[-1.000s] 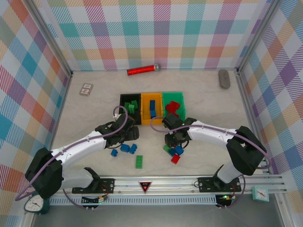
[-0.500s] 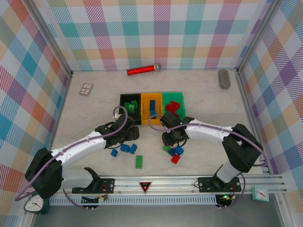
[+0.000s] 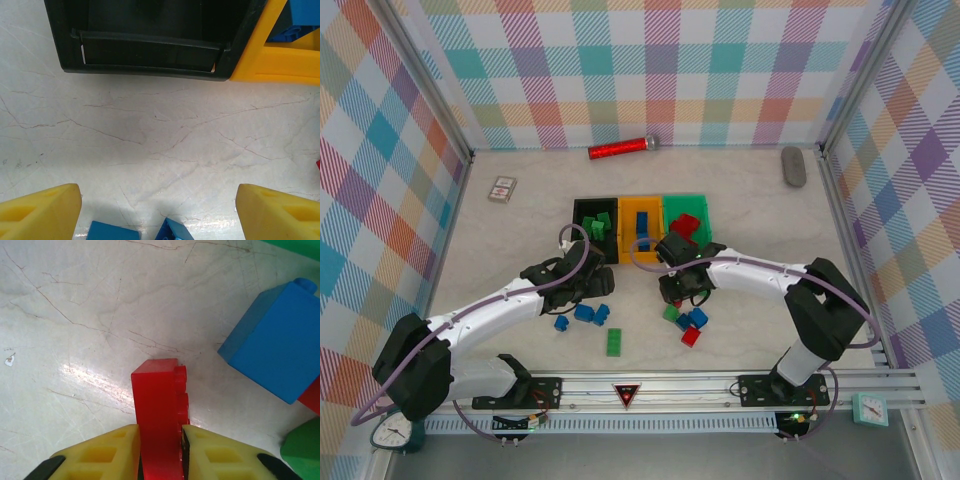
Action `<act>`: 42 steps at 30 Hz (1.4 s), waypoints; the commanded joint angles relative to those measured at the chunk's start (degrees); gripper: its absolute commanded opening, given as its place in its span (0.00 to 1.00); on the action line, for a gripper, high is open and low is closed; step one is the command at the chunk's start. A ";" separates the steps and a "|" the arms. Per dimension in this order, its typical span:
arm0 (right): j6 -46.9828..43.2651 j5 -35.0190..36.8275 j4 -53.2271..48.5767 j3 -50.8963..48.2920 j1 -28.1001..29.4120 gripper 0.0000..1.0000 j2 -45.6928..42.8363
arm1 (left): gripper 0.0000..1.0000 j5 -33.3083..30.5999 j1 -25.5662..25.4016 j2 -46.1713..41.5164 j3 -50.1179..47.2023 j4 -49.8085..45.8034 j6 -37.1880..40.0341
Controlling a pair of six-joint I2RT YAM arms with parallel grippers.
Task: Sort the legos into containers by color
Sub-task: Move the lego to the bottom-center of the table, then pick up the lego from the bottom-center of the table, then place the lego in the container.
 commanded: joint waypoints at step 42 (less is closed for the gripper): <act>-0.89 5.50 -4.62 16.61 -16.45 0.29 -1.19 | 0.80 5.91 0.51 0.12 -1.83 4.35 -2.08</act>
